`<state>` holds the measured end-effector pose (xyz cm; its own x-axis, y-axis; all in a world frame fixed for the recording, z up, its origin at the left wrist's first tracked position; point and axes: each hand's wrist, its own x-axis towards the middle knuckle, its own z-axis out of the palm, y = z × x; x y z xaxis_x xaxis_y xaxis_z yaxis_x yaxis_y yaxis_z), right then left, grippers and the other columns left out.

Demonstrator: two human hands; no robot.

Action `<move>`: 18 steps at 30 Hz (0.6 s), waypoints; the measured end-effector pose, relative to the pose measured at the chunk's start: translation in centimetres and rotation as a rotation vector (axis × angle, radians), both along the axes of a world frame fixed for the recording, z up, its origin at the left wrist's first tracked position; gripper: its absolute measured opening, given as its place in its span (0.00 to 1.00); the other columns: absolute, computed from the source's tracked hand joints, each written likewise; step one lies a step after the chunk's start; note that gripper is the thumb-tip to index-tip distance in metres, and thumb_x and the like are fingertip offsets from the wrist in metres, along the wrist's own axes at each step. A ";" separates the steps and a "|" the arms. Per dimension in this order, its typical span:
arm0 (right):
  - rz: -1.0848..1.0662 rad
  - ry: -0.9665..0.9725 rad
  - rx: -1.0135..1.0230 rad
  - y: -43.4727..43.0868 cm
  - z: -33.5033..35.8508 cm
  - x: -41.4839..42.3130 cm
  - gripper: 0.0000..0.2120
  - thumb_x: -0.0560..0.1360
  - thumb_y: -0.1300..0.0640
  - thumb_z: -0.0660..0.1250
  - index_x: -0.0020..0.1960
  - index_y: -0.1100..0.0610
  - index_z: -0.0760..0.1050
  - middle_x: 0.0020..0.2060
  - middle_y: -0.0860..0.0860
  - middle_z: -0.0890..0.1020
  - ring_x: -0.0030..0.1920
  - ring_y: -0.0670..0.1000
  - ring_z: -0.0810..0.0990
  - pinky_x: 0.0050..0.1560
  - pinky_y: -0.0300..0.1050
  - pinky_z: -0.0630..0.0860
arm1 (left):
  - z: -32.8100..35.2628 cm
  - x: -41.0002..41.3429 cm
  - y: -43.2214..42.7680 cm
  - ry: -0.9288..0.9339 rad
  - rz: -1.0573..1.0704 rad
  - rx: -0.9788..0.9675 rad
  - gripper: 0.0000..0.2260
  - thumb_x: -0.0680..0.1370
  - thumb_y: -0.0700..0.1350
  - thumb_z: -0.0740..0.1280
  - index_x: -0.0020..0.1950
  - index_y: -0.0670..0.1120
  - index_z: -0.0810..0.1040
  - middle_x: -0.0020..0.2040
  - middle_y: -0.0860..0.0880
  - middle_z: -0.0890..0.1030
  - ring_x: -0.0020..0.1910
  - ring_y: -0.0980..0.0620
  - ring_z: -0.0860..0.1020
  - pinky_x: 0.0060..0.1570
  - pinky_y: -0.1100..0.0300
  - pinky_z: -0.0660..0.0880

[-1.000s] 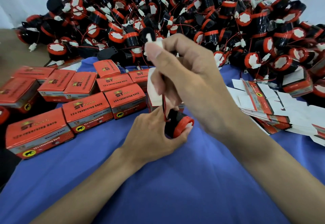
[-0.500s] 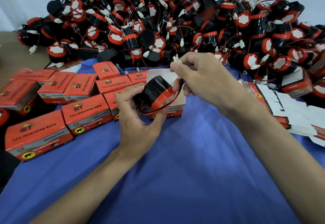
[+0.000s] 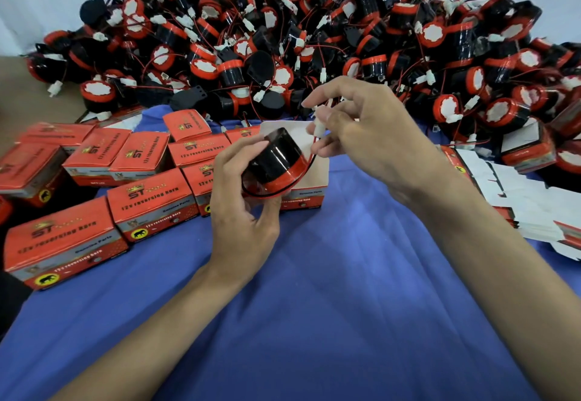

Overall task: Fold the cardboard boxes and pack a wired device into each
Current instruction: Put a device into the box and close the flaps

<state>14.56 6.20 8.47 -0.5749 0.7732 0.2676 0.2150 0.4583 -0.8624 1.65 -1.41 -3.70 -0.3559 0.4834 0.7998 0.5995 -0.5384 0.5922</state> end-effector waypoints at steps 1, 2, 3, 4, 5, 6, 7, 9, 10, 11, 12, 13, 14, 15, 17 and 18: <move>0.000 0.002 -0.002 0.0 0.0 0.0 0.09 0.80 0.65 0.59 0.52 0.58 0.78 0.36 0.53 0.81 0.30 0.44 0.82 0.36 0.33 0.77 | 0.0 0.0 0.0 0.026 0.025 0.017 0.27 0.71 0.27 0.69 0.65 0.46 0.69 0.65 0.43 0.70 0.67 0.40 0.70 0.59 0.37 0.73; 0.004 0.011 -0.012 0.0 0.0 0.0 0.10 0.80 0.65 0.59 0.51 0.58 0.78 0.36 0.53 0.81 0.31 0.44 0.82 0.38 0.33 0.78 | 0.0 0.0 0.1 0.037 0.038 0.028 0.28 0.70 0.26 0.69 0.65 0.46 0.69 0.65 0.42 0.69 0.67 0.40 0.69 0.60 0.37 0.72; 0.013 0.027 -0.030 0.0 0.1 0.0 0.10 0.80 0.65 0.59 0.50 0.57 0.78 0.37 0.54 0.82 0.32 0.44 0.82 0.38 0.34 0.78 | 0.0 0.0 0.1 0.035 0.038 0.036 0.28 0.69 0.27 0.69 0.65 0.46 0.69 0.64 0.41 0.68 0.67 0.39 0.69 0.60 0.37 0.71; 0.024 0.046 -0.048 -0.1 0.2 0.0 0.10 0.80 0.65 0.59 0.51 0.56 0.78 0.37 0.55 0.82 0.32 0.43 0.82 0.37 0.33 0.77 | 0.0 0.1 0.2 0.035 0.036 0.045 0.28 0.68 0.27 0.69 0.64 0.46 0.69 0.64 0.41 0.67 0.66 0.38 0.69 0.60 0.36 0.71; 0.033 0.065 -0.064 -0.2 0.2 -0.1 0.09 0.80 0.65 0.59 0.52 0.56 0.77 0.38 0.56 0.83 0.31 0.42 0.80 0.36 0.32 0.76 | 0.1 0.1 0.2 0.040 0.034 0.054 0.28 0.67 0.28 0.69 0.63 0.46 0.69 0.63 0.41 0.67 0.66 0.36 0.69 0.59 0.35 0.71; 0.037 0.082 -0.079 -0.4 0.3 -0.2 0.08 0.80 0.65 0.60 0.53 0.56 0.75 0.38 0.57 0.83 0.29 0.41 0.79 0.34 0.31 0.75 | 0.1 0.2 0.1 0.050 0.029 0.061 0.27 0.67 0.28 0.69 0.63 0.46 0.69 0.63 0.40 0.66 0.66 0.35 0.68 0.59 0.35 0.71; 0.038 0.097 -0.094 -0.5 0.3 -0.3 0.06 0.80 0.64 0.60 0.55 0.57 0.73 0.38 0.57 0.83 0.28 0.40 0.78 0.32 0.31 0.74 | 0.1 0.3 0.1 0.057 0.014 0.065 0.27 0.67 0.30 0.70 0.62 0.46 0.69 0.63 0.40 0.65 0.66 0.36 0.68 0.59 0.36 0.72; 0.031 0.125 -0.108 -0.7 0.1 -0.5 0.05 0.80 0.63 0.62 0.56 0.58 0.70 0.38 0.56 0.84 0.27 0.41 0.77 0.31 0.31 0.73 | 0.1 0.4 -0.1 0.050 -0.030 0.072 0.25 0.70 0.36 0.73 0.62 0.47 0.69 0.64 0.39 0.63 0.68 0.38 0.66 0.57 0.37 0.74; 0.029 0.132 -0.104 -0.8 0.0 -0.5 0.05 0.80 0.62 0.62 0.55 0.58 0.71 0.38 0.56 0.84 0.27 0.41 0.77 0.31 0.31 0.72 | 0.1 0.5 -0.2 0.037 -0.048 0.072 0.24 0.71 0.41 0.75 0.62 0.48 0.69 0.65 0.39 0.63 0.69 0.39 0.65 0.55 0.36 0.75; 0.027 0.133 -0.094 -0.9 -0.2 -0.6 0.03 0.79 0.62 0.63 0.53 0.58 0.72 0.37 0.56 0.84 0.27 0.41 0.77 0.31 0.31 0.72 | 0.1 0.5 -0.3 0.023 -0.054 0.067 0.23 0.71 0.45 0.75 0.62 0.48 0.69 0.65 0.40 0.63 0.69 0.39 0.65 0.54 0.35 0.75; 0.029 0.132 -0.081 -0.9 -0.2 -0.7 0.02 0.79 0.61 0.64 0.51 0.58 0.72 0.37 0.56 0.84 0.27 0.41 0.77 0.31 0.31 0.72 | 0.1 0.5 -0.3 0.013 -0.049 0.060 0.23 0.72 0.48 0.76 0.61 0.49 0.69 0.65 0.40 0.63 0.69 0.38 0.65 0.53 0.33 0.74; 0.030 0.131 -0.065 -1.0 -0.3 -0.7 0.00 0.79 0.61 0.65 0.49 0.57 0.73 0.37 0.55 0.84 0.27 0.41 0.77 0.30 0.31 0.71 | 0.1 0.5 -0.3 0.007 -0.034 0.053 0.22 0.72 0.48 0.76 0.60 0.49 0.69 0.65 0.41 0.64 0.69 0.38 0.65 0.54 0.33 0.74; 0.025 0.130 -0.038 -1.0 -0.3 -0.7 0.02 0.78 0.60 0.65 0.47 0.56 0.74 0.36 0.55 0.84 0.27 0.41 0.77 0.30 0.30 0.71 | 0.0 0.5 -0.3 0.005 -0.020 0.045 0.22 0.72 0.47 0.76 0.59 0.48 0.69 0.65 0.41 0.64 0.69 0.37 0.65 0.54 0.32 0.73; 0.015 0.127 -0.005 -1.0 -0.4 -0.7 0.03 0.78 0.59 0.66 0.45 0.55 0.74 0.35 0.53 0.84 0.26 0.41 0.78 0.30 0.29 0.71 | 0.1 0.5 -0.3 0.009 -0.011 0.038 0.21 0.72 0.45 0.75 0.59 0.48 0.69 0.65 0.40 0.64 0.69 0.36 0.65 0.56 0.33 0.73; -0.016 0.122 0.076 -1.0 -0.5 -0.7 0.04 0.77 0.57 0.68 0.44 0.54 0.76 0.32 0.51 0.84 0.27 0.40 0.79 0.30 0.29 0.71 | 0.1 0.5 -0.3 0.052 -0.008 0.024 0.20 0.72 0.42 0.74 0.58 0.47 0.69 0.66 0.38 0.65 0.70 0.37 0.66 0.58 0.34 0.72; -0.040 0.108 0.124 -1.0 -0.5 -0.7 0.04 0.76 0.55 0.68 0.43 0.53 0.77 0.30 0.50 0.84 0.28 0.40 0.79 0.31 0.31 0.72 | 0.1 0.5 -0.3 0.084 -0.011 0.021 0.19 0.72 0.42 0.74 0.58 0.46 0.69 0.66 0.37 0.66 0.70 0.39 0.67 0.58 0.35 0.73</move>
<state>13.90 5.23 7.95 -0.5075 0.7519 0.4209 0.1445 0.5558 -0.8187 2.18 -1.70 -3.62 -0.2821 0.4699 0.8364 0.6403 -0.5570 0.5289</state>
